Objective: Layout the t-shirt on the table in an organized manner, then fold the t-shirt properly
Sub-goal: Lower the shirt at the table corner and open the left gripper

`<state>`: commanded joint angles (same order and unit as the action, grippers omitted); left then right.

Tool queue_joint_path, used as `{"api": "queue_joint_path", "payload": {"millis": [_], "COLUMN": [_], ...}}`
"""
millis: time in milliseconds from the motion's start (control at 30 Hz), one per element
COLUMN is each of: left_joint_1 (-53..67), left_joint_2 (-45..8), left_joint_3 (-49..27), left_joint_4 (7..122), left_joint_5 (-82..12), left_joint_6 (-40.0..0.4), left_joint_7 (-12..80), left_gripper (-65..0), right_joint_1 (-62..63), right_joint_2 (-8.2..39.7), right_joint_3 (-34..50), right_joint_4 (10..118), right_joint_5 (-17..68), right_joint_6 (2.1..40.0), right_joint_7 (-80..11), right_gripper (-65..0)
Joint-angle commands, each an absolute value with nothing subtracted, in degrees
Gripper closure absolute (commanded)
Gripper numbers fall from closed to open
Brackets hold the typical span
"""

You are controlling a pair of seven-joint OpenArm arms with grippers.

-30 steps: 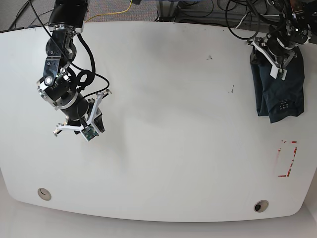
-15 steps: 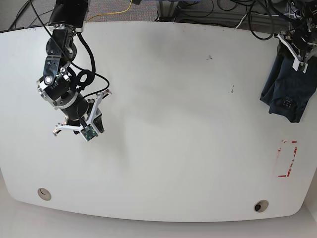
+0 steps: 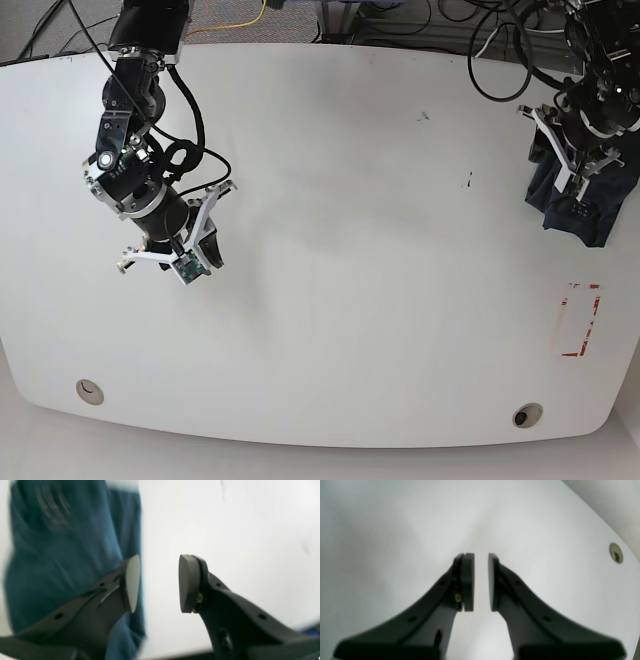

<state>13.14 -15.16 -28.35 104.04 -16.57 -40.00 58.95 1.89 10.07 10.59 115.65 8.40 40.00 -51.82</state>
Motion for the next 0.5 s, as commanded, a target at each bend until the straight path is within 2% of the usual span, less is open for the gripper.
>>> {"api": "queue_joint_path", "payload": {"millis": [267, 500], "left_joint_1": [6.11, 5.93], "left_joint_2": [-15.43, -17.19], "left_joint_3": [-27.30, -27.74], "left_joint_4": [94.11, 88.75], "left_joint_5": [-9.19, -7.96], "left_joint_6": [-40.00, -40.00], "left_joint_7": [55.87, 52.35], "left_gripper": [-23.9, -23.9], "right_joint_1": [-0.13, -1.80], "right_joint_2": [10.07, 9.80], "right_joint_3": [10.68, 14.11], "right_joint_4": [116.09, 116.44], "right_joint_5": [8.40, 8.40], "right_joint_6": [40.00, 40.00], "right_joint_7": [-51.82, -51.82], "right_gripper": [-8.9, -8.9]}}
